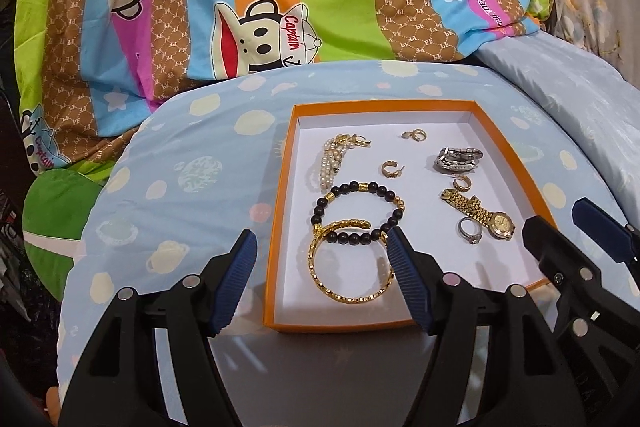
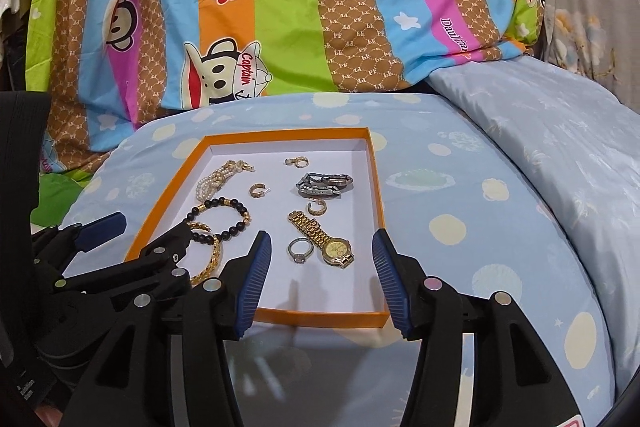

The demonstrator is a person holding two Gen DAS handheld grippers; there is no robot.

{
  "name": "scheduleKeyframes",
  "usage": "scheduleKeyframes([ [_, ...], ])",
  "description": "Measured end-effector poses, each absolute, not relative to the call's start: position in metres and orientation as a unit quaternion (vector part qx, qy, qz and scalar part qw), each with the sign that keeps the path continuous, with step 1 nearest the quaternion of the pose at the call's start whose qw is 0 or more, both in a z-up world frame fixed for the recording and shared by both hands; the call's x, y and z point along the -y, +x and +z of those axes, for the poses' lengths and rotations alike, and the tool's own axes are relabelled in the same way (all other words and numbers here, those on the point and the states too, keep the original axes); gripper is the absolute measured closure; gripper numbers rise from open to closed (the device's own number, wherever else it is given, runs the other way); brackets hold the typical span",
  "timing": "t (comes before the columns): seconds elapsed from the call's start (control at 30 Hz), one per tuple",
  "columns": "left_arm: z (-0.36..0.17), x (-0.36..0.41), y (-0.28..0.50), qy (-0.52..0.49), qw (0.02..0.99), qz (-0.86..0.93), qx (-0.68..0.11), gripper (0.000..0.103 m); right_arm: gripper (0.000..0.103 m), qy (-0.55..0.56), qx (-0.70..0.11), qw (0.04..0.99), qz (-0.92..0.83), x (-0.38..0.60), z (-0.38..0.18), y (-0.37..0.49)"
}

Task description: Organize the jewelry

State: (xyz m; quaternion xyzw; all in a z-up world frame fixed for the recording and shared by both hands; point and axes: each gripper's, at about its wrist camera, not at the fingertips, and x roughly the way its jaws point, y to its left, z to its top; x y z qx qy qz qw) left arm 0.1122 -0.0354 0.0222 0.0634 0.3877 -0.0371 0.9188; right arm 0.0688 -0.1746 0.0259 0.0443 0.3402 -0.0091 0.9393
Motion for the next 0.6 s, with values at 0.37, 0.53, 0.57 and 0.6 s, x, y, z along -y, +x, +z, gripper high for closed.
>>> scheduleKeyframes([
  [0.37,0.0228,0.0370,0.1102,0.072,0.919,-0.025,-0.388,0.038,0.050,0.046,-0.346,0.937,-0.014,0.1741,0.0257,0.0681],
  [0.53,0.0237,0.0378,0.1074,0.077,0.918,-0.023,-0.388,0.038,0.050,0.049,-0.349,0.936,-0.016,0.1746,0.0254,0.0660],
  [0.57,0.0239,0.0380,0.1071,0.079,0.918,-0.023,-0.389,0.038,0.050,0.049,-0.350,0.935,-0.016,0.1746,0.0256,0.0657],
  [0.6,0.0241,0.0380,0.1065,0.079,0.918,-0.023,-0.389,0.038,0.050,0.048,-0.350,0.935,-0.016,0.1746,0.0257,0.0651],
])
